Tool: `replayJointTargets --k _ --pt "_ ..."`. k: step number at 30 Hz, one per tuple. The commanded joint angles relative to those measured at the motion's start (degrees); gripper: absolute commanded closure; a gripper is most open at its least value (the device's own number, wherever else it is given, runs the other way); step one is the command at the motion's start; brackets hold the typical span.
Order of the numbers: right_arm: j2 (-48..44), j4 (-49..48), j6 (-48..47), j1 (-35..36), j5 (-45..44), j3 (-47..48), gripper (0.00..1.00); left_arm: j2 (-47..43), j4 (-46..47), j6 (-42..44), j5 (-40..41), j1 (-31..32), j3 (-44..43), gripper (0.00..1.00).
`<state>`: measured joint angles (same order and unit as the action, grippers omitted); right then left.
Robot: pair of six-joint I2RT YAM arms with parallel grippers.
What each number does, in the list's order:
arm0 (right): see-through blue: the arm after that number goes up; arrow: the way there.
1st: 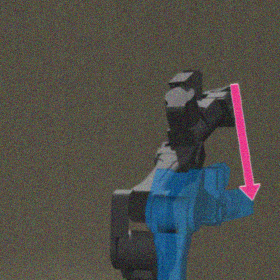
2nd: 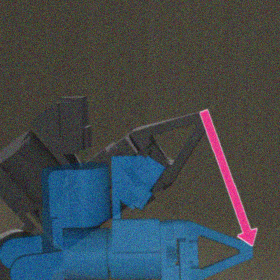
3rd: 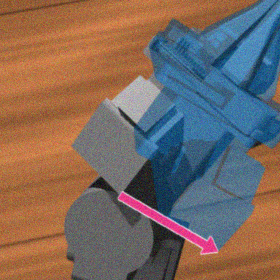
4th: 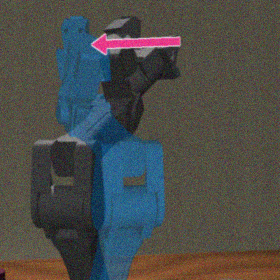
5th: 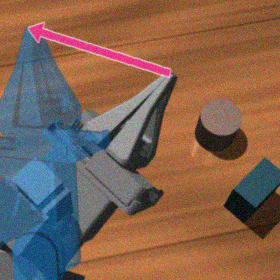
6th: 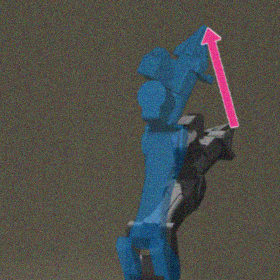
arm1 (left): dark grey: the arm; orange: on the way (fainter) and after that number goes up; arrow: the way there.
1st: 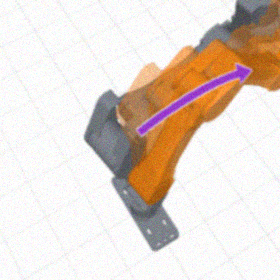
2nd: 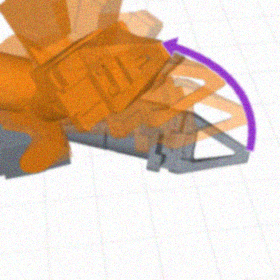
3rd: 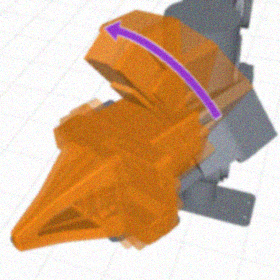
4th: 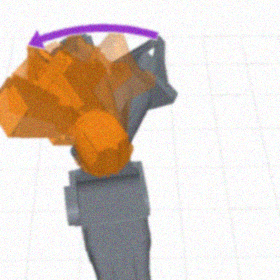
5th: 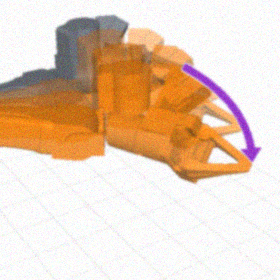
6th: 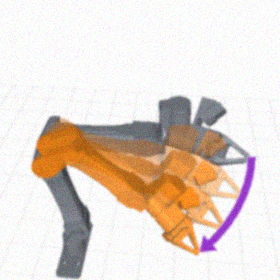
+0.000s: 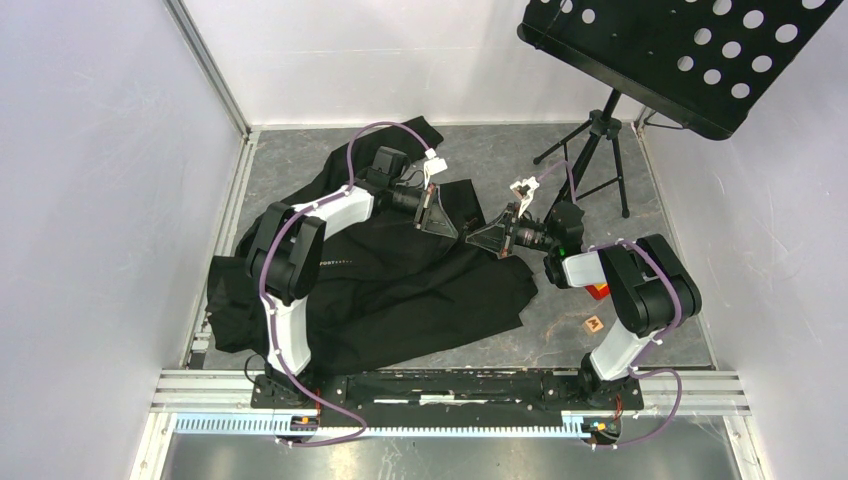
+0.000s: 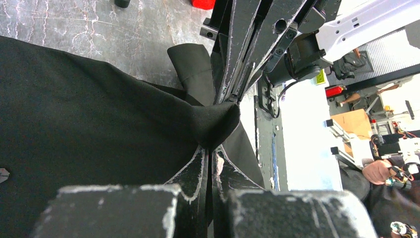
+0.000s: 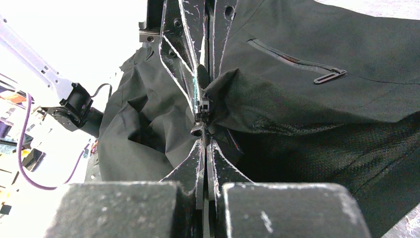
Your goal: Zip up the jacket
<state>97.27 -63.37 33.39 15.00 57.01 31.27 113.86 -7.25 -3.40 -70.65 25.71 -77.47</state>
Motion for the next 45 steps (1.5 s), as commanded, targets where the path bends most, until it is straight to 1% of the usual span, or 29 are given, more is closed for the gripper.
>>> replayJointTargets --k 1,7,9,20,25,33,38,45 --pt "-0.58 -3.84 -0.13 0.29 1.26 0.73 1.0 0.12 -0.51 2.37 -2.49 0.48 -2.03 0.98" --pt "-1.23 -2.37 -1.71 0.27 1.43 0.88 1.0 0.39 -2.76 3.31 -3.01 0.49 -2.59 0.98" --pt "-1.34 -2.01 -2.02 0.29 1.73 1.12 1.0 0.7 -5.05 6.45 -2.92 0.5 -3.23 0.98" --pt "-2.48 1.4 -5.11 0.3 2.84 2.2 1.0 1.83 -10.29 10.21 -2.61 1.05 -4.82 0.98" --pt "-2.42 2.12 -5.33 0.28 3.06 2.57 1.0 1.81 -12.47 12.08 -2.22 1.35 -5.33 0.98" --pt "-2.76 0.51 -3.65 0.31 3.45 2.34 1.0 2.49 -17.34 16.29 0.66 2.05 -6.71 0.98" --pt "-2.86 -1.05 -1.2 0.27 3.61 1.78 1.0 1.55 -17.41 17.04 4.67 2.06 -6.4 0.98" --pt "-2.17 1.41 -1.97 0.37 2.86 1.29 1.0 -0.49 -13.13 14.66 7.93 2.06 -4.72 0.98"
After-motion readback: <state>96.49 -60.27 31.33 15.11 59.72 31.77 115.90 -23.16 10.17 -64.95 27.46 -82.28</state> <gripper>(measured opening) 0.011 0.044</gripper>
